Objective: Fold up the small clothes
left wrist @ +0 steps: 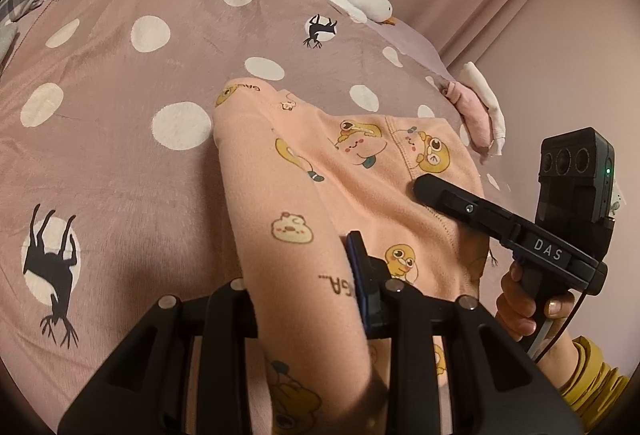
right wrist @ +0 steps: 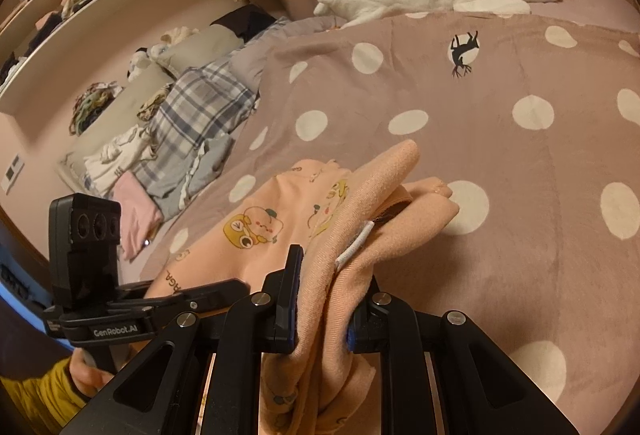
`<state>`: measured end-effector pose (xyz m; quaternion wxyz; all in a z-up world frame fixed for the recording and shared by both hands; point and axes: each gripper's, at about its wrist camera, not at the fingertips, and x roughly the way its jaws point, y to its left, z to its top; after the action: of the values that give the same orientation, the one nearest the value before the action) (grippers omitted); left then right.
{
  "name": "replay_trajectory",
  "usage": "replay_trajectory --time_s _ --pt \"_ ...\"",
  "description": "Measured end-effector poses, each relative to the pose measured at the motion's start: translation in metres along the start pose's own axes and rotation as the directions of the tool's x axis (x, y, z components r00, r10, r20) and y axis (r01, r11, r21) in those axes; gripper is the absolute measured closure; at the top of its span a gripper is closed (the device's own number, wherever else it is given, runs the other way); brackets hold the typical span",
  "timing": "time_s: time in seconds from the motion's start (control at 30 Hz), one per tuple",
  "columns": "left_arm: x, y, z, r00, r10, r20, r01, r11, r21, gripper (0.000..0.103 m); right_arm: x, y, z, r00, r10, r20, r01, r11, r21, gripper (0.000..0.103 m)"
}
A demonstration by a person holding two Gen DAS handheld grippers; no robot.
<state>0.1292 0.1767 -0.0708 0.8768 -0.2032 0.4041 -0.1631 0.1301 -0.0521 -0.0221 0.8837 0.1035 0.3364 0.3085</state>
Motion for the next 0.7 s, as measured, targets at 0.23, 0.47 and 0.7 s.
replay_trajectory --time_s 0.23,0.47,0.7 --pt "0.014 0.008 0.008 1.000 0.015 -0.013 -0.015 1.000 0.002 0.074 0.014 -0.010 0.005 1.000 0.001 -0.011 -0.001 1.000 0.013 0.084" --pt "0.023 0.015 0.014 1.000 0.022 -0.017 -0.022 1.000 -0.008 0.074 0.025 -0.015 0.009 1.000 0.002 -0.015 -0.002 1.000 0.017 0.084" --pt "0.031 0.019 0.016 0.999 0.042 -0.018 -0.042 0.999 0.003 0.074 0.033 -0.018 0.011 1.000 -0.003 -0.020 0.003 1.000 0.013 0.084"
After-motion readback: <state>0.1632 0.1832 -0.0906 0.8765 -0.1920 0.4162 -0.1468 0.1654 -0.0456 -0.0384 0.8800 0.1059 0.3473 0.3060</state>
